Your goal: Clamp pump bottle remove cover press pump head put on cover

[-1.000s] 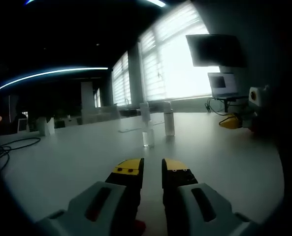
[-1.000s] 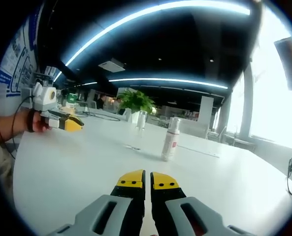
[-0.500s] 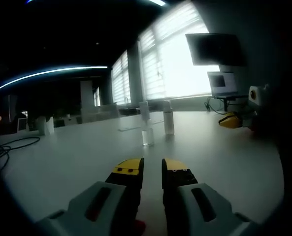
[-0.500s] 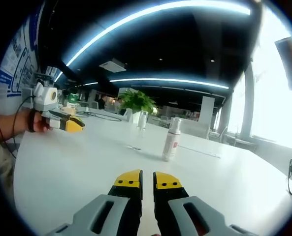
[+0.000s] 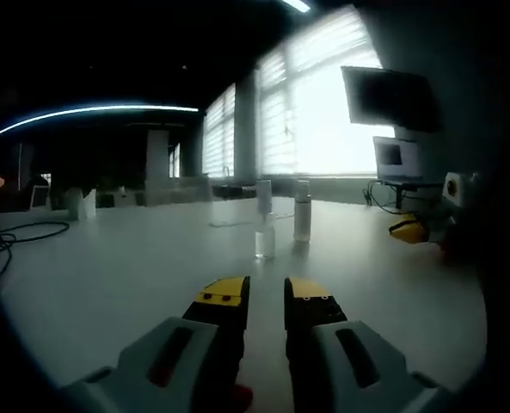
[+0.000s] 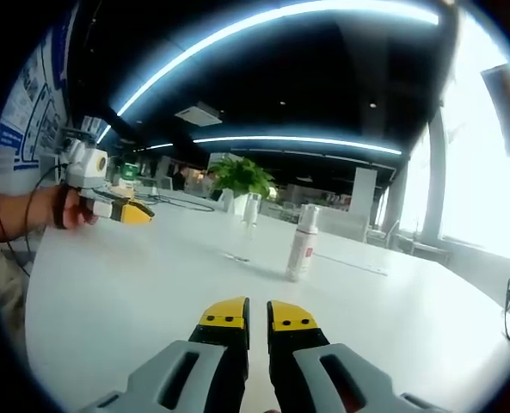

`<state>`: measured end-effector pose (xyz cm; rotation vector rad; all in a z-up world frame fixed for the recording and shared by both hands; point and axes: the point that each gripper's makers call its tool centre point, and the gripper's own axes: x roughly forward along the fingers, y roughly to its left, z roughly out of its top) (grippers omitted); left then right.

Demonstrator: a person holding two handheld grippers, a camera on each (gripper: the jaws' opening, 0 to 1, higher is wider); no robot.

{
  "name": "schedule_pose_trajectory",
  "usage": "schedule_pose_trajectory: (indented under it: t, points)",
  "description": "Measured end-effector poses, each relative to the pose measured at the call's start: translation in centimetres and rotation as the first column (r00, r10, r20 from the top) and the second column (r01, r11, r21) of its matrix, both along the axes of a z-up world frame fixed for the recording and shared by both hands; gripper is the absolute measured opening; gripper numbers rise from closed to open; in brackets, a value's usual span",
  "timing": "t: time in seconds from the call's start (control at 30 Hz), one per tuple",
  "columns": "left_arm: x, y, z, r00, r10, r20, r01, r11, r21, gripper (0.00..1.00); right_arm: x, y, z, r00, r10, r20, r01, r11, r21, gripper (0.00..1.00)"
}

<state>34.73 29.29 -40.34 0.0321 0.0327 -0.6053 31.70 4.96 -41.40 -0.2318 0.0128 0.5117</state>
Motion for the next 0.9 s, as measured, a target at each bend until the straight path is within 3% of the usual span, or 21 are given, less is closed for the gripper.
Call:
schedule_pose_trajectory:
  t: [0.27,0.67,0.9]
  points:
    - [1.7,-1.3,2.1,0.999,-0.026,0.045,0.025,0.999,0.028,0.11,-0.1,0.1,0.0,1.0,0.01,0.001,-0.01,1.0,-0.001,0.04]
    - [5.5,-4.1,1.6,0.998,-0.051,0.048,0.046,0.995,0.093,0.19,-0.2,0.3,-0.1,1.0,0.013,-0.008,-0.013,1.0,-0.001,0.03]
    - [7.7,-5.9,1.6,0.997,-0.071,0.032,0.068,0.993,0.093,0.21,-0.2,0.4,-0.2,1.0,0.011,-0.009,-0.011,1.0,-0.007,0.03]
